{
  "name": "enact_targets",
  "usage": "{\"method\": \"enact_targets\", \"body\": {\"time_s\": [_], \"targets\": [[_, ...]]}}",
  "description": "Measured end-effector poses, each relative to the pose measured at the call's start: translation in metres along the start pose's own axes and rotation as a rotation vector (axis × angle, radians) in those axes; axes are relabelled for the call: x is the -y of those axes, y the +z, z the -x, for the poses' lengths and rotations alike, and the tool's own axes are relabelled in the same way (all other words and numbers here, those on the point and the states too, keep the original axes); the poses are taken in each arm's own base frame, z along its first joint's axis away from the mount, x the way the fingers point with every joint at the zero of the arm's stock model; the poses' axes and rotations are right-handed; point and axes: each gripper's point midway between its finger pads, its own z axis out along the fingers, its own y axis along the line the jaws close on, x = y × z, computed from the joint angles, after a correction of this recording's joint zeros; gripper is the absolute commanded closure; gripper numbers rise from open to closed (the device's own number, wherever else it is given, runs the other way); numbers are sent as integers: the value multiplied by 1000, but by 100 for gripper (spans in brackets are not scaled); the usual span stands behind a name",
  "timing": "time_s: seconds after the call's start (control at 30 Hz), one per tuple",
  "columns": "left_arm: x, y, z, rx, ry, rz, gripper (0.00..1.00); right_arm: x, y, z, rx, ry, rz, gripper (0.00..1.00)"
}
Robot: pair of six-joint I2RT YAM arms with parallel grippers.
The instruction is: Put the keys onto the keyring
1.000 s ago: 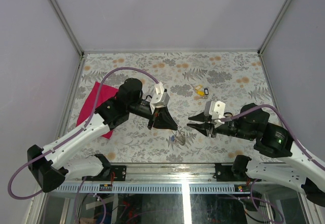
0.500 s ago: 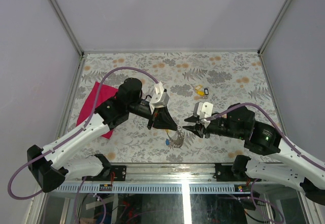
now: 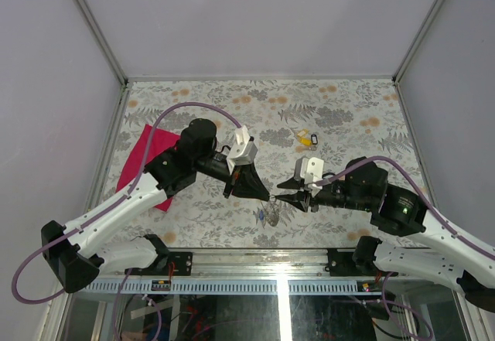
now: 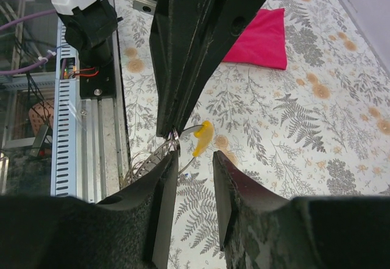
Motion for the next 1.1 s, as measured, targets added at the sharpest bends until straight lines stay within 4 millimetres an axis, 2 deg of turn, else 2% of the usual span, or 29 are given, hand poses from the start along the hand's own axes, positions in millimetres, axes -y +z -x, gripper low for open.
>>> {"method": "enact_targets", "body": {"time_s": [0.33,0.53,0.63,0.73,0.83,0.87,1.0,1.1], "targets": [[3,-1,-1,-2,-6,-7,100,-8,4,-4,-5,5,50,66],[3,-1,-1,-4,-10,-7,100,-9,9,-5,1,10,59,72],[3,-1,-1,-4,-10,-7,100,-10,12,-5,7,15,62,80],[3,-1,-1,-4,-9,-7,100,-11,14,-5,12,20,69,99],[3,-1,-2,-5,-12,-5,100,-14,15,-6,14,29,84,100],[3,-1,-2,-6,-12,-5,99,-14,15,-6,14,32,87,100],[3,-2,0,-3,-3,3,79,-15,15,-4,21,36,89,100],[5,-4,3,3,11,10,74,-14,15,-4,20,36,85,100]]}}
